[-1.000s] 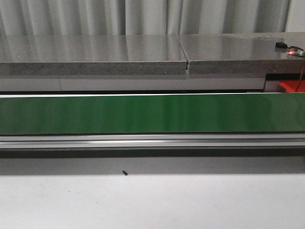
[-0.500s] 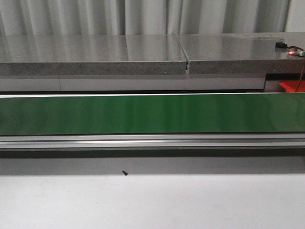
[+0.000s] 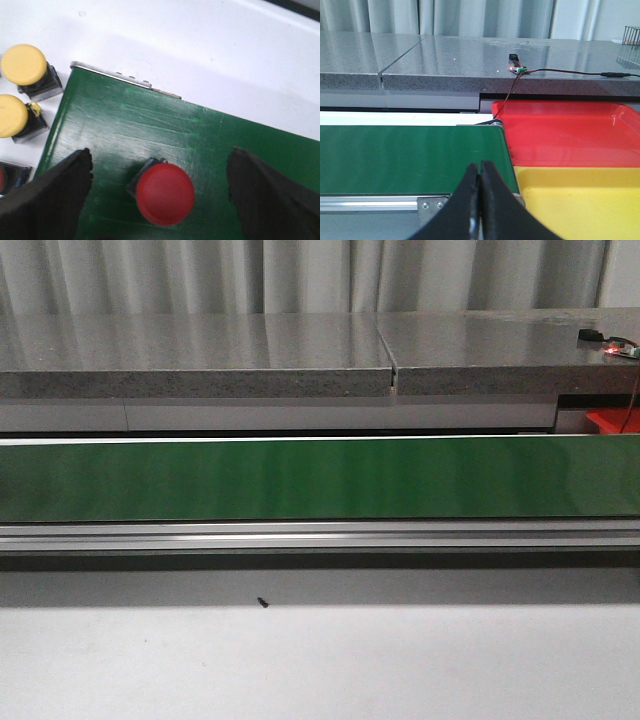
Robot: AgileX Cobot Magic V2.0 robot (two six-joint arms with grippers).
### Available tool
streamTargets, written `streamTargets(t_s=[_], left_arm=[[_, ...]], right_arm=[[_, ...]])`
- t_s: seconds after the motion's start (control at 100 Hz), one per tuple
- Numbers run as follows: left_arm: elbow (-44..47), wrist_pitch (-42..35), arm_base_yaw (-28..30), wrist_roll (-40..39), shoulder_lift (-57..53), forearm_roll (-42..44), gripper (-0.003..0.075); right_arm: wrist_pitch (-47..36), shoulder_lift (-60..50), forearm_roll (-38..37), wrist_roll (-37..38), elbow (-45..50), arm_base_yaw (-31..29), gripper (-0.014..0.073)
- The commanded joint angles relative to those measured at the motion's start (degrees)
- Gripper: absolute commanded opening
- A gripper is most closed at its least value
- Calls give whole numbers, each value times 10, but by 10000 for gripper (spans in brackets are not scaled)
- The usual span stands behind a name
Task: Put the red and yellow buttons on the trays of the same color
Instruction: 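Carry the red button onto the near end of the belt and release, then lower the left gripper onto another red button and grasp it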
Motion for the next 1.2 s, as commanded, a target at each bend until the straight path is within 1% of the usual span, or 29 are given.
streamTargets(t_s=[0.0, 0.23, 0.34, 0.41, 0.55, 0.78, 0.93, 1.19], left_arm=[[-19, -11, 15, 2, -42, -2, 545], [-15, 50, 101, 2, -60, 10, 545], [-8, 63, 137, 2, -60, 32, 545], [0, 61, 158, 1, -60, 42, 545], [25, 31, 204, 1, -53, 44, 545], [41, 33, 266, 1, -27, 43, 545], [41, 37, 289, 1, -22, 46, 545], [41, 33, 290, 1, -4, 80, 545]], right_arm=[[-45, -8, -7, 1, -9, -2, -67], [-45, -8, -7, 1, -9, -2, -67], [-45, -8, -7, 1, -9, -2, -67], [-45, -8, -7, 1, -9, -2, -67], [-45, -8, -7, 1, -9, -2, -67], [-45, -8, -7, 1, -9, -2, -67], [-45, -8, -7, 1, -9, -2, -67], [-45, -8, -7, 1, -9, -2, -67]])
